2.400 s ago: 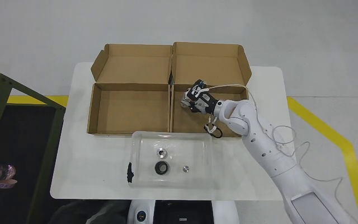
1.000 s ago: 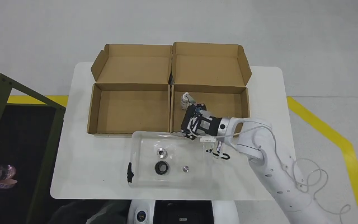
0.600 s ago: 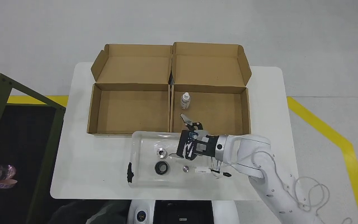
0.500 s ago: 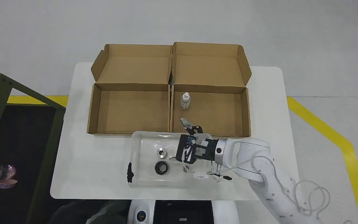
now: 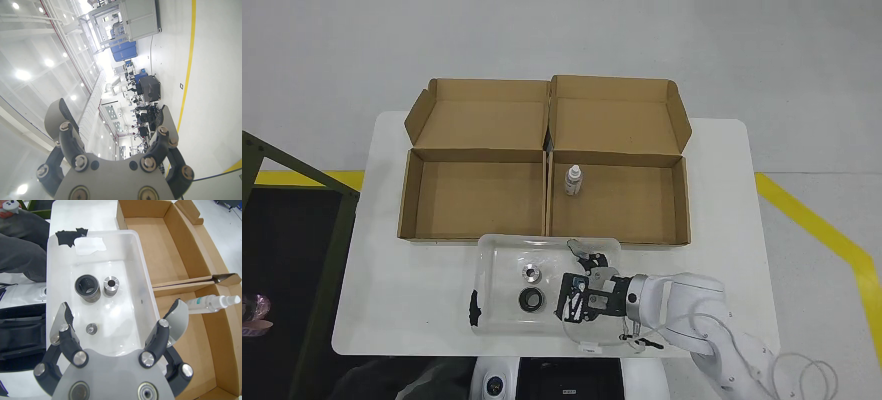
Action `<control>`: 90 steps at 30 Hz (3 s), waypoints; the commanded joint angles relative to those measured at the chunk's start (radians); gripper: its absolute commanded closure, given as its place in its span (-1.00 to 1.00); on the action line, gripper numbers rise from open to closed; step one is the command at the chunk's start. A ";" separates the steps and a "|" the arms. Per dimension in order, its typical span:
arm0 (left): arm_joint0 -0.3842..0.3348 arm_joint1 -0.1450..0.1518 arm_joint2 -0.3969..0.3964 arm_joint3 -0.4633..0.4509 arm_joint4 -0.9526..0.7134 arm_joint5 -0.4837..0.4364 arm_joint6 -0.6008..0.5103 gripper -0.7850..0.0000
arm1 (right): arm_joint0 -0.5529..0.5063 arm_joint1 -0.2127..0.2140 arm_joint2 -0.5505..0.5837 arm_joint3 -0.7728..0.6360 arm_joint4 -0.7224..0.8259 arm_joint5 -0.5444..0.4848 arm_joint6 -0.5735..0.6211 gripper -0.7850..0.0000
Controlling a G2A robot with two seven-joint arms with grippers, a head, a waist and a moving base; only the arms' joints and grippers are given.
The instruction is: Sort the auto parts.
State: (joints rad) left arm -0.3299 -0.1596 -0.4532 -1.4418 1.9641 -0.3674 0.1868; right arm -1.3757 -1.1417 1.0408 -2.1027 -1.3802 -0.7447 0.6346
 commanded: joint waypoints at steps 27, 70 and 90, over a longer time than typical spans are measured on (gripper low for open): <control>0.000 0.000 0.000 0.000 0.000 0.000 0.000 -1.00 | 0.057 0.003 -0.097 0.083 -0.030 0.005 0.184 -0.87; 0.000 0.000 0.000 0.000 0.000 0.000 0.000 -1.00 | 0.157 0.022 -0.124 -0.030 -0.021 -0.090 0.125 1.00; 0.000 0.000 0.000 0.000 0.000 0.000 0.000 -1.00 | 0.248 0.012 -0.108 -0.070 -0.086 -0.020 -0.131 1.00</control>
State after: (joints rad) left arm -0.3299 -0.1596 -0.4532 -1.4418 1.9641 -0.3674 0.1868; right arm -1.1286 -1.1296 0.9312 -2.1720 -1.4676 -0.7657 0.5094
